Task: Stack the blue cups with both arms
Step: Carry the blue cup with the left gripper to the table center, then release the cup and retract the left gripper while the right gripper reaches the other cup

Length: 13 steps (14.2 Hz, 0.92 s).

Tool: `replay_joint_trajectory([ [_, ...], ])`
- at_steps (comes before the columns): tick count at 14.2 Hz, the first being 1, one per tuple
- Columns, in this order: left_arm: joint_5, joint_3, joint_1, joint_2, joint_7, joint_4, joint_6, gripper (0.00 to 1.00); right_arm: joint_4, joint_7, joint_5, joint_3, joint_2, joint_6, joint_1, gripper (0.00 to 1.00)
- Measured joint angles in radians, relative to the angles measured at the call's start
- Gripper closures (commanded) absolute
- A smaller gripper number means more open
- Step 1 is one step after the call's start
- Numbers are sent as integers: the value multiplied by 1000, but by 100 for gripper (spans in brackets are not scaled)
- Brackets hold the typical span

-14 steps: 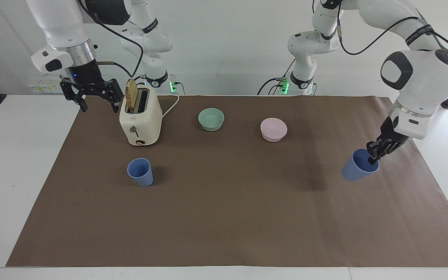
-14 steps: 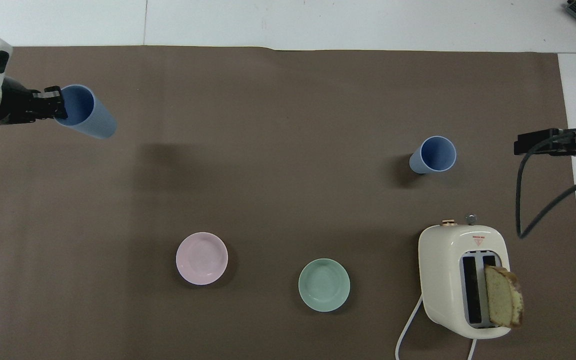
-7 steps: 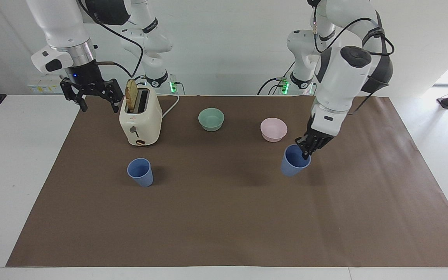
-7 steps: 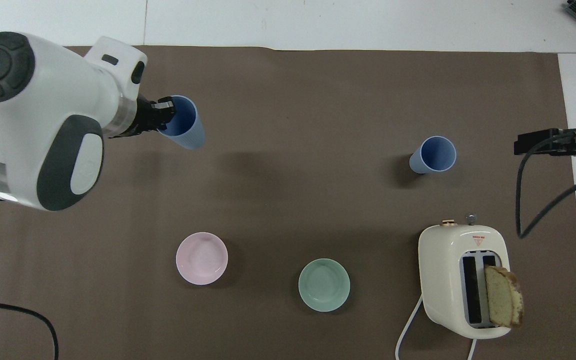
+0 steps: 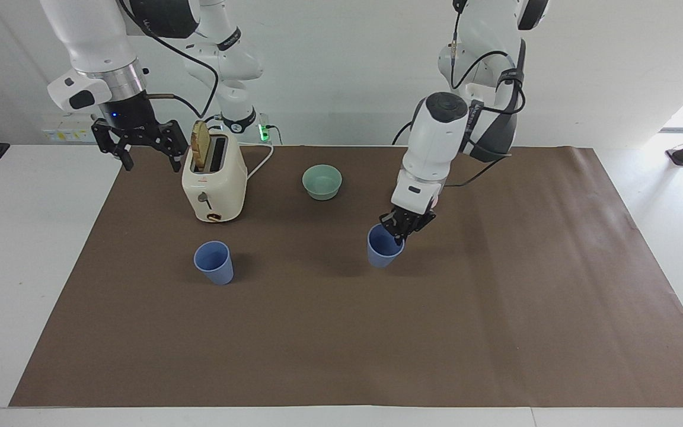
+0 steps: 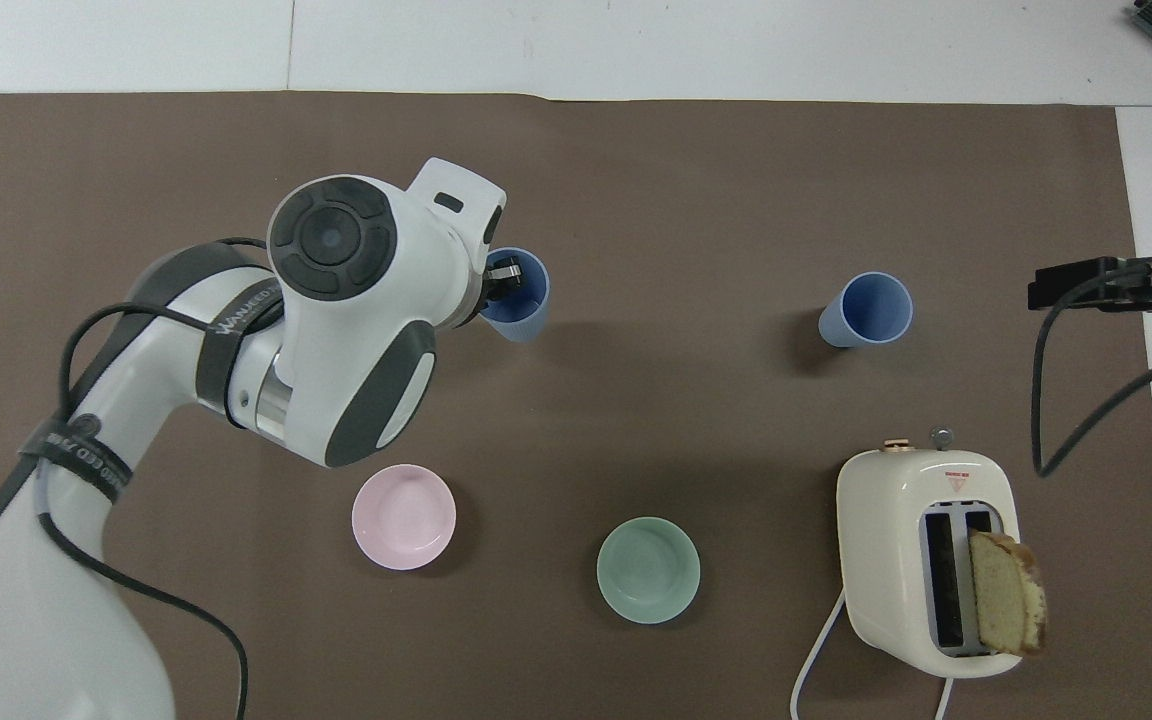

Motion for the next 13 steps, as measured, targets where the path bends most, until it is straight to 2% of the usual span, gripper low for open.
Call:
replay_joint_trajectory([
  [8, 40, 0, -29, 66, -2, -51, 153, 100, 0, 0, 0, 0, 0, 0, 0, 0],
  [9, 40, 0, -34, 76, -3, -53, 168, 74, 0, 0, 0, 0, 0, 0, 0, 0],
  [10, 40, 0, -37, 83, -3, -53, 176, 24, 0, 0, 0, 0, 0, 0, 0, 0],
  [11, 40, 0, -39, 85, -4, -53, 180, 0, 0, 0, 0, 0, 0, 0, 0, 0],
  [13, 40, 2, -39, 84, -5, -52, 181, 0, 0, 0, 0, 0, 0, 0, 0, 0],
])
